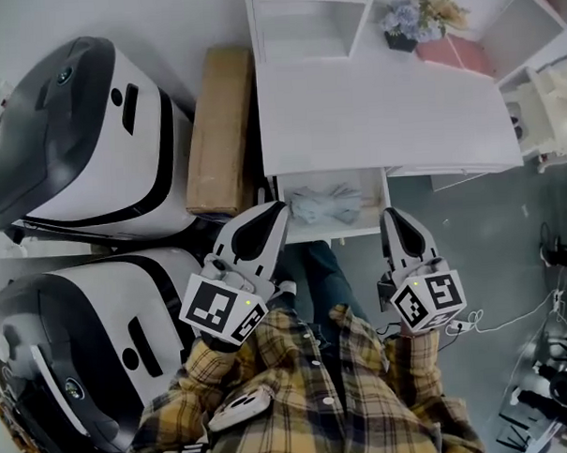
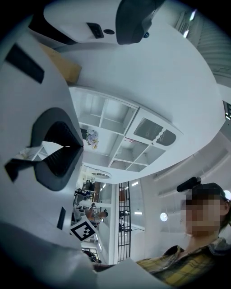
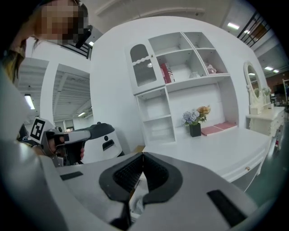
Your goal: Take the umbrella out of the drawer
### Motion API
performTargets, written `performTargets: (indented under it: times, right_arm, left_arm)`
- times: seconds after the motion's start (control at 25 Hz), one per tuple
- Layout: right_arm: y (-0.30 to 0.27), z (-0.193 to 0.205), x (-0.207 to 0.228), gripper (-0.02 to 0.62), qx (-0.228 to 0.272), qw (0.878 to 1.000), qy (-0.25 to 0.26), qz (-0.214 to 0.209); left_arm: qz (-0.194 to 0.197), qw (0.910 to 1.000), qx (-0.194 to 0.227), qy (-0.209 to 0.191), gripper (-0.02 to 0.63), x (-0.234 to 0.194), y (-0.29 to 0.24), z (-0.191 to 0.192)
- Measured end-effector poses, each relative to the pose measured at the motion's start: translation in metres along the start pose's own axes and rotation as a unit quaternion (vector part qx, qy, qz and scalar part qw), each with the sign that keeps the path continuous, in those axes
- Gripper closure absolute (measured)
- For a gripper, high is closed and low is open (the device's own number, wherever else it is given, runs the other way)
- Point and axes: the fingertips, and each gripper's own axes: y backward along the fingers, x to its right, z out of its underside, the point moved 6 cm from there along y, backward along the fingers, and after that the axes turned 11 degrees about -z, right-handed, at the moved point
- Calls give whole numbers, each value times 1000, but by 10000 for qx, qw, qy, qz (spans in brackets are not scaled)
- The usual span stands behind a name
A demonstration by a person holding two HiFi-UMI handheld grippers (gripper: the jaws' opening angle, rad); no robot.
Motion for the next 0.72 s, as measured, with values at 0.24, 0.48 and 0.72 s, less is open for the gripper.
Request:
performTargets:
  times: [0.24, 0.48, 0.72]
  right_arm:
    - [-36, -34, 48, 578, -53, 9993, 100, -368]
    - [-63, -62, 83, 577, -98, 9966, 246, -776]
    - [-90, -74, 99, 577, -326, 9905, 409, -1276]
  left_arm:
    - [-172, 9997, 116, 95, 586, 2, -62, -17]
    - [-415, 9988, 257, 7, 584, 8, -105, -33]
    - [-807, 9963, 297, 32, 586, 5, -122, -38]
